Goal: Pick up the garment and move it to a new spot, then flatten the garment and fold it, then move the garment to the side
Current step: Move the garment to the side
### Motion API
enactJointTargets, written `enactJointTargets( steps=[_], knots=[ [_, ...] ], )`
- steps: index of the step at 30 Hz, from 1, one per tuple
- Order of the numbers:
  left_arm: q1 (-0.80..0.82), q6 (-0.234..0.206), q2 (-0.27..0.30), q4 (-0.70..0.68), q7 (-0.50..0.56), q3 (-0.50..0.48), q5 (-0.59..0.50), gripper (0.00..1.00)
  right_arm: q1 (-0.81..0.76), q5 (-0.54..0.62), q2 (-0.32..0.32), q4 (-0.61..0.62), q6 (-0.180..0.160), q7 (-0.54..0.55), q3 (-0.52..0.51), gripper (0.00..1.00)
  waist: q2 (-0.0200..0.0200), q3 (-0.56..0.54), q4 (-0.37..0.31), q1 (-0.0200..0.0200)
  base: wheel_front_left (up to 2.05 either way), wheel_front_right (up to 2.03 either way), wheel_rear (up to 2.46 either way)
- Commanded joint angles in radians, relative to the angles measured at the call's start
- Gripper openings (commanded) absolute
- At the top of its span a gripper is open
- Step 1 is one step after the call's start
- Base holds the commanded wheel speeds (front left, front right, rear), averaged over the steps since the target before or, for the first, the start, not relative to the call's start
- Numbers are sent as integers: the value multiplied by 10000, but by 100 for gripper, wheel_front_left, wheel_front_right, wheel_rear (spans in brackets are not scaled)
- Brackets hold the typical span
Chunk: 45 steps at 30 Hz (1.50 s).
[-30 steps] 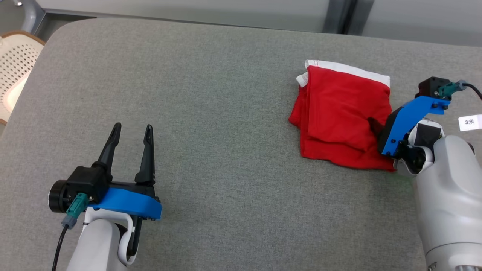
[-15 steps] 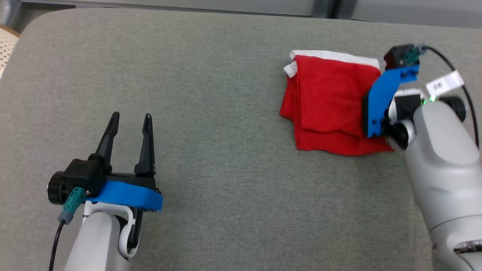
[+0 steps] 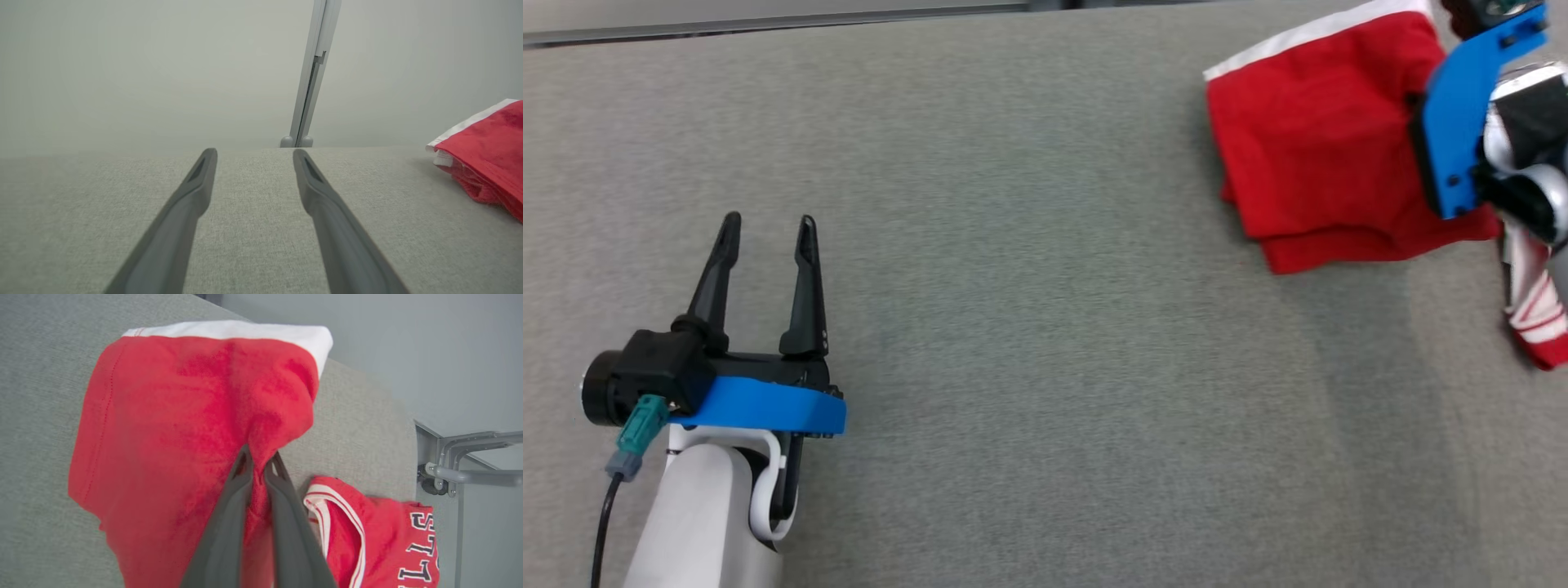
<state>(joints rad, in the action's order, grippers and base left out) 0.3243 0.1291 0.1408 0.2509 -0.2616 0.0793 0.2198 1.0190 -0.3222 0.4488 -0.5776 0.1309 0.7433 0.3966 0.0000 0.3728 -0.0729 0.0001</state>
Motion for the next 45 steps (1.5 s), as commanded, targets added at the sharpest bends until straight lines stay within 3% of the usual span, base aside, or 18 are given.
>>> enactJointTargets(
  steps=[1, 10, 15, 25, 33, 34, 35, 45],
  knots=[
    [192, 18, 72, -77, -44, -7, -42, 100, -178, -111, 238, 199, -3, 51, 45, 0, 0, -61, -249, -1, 0, 0, 0],
    [515, 18, 434, -341, -44, 133, -81, 100, -825, -488, 1854, 1186, -3, 273, -261, 0, 0, 540, -1243, -1, 0, 0, 0],
    [681, 17, 705, -394, -16, 321, -124, 100, -1212, 315, 2624, 980, -3, -585, -638, 0, 0, 933, -1520, -1, 0, 0, 0],
    [795, 5, 1047, -704, 258, 452, -164, 100, -1508, 2331, 1942, 182, -6, -2161, -2228, 0, 0, 1352, -1743, -1, 0, 0, 0],
    [576, -35, 1260, -949, 479, 488, -129, 100, -1795, 4037, 863, -222, -6, -2413, -3768, 0, 0, 1222, -1774, -1, 0, 0, 0],
    [563, -43, 1269, -963, 477, 490, -110, 100, -1837, 4144, 771, -244, -6, -2480, -3868, 16, 0, 1195, -1773, -1, 0, 0, 0],
    [556, -50, 1277, -974, 496, 496, -91, 100, -1848, 4244, 689, -258, -6, -2602, -3990, 100, 0, 1171, -1768, -1, 0, 0, 0],
    [408, -102, 1119, -747, 397, 664, 96, 100, -2273, 4717, 166, -703, -6, -3678, -4575, 100, 0, 594, -1551, -1, 0, 0, 0]
  ],
)
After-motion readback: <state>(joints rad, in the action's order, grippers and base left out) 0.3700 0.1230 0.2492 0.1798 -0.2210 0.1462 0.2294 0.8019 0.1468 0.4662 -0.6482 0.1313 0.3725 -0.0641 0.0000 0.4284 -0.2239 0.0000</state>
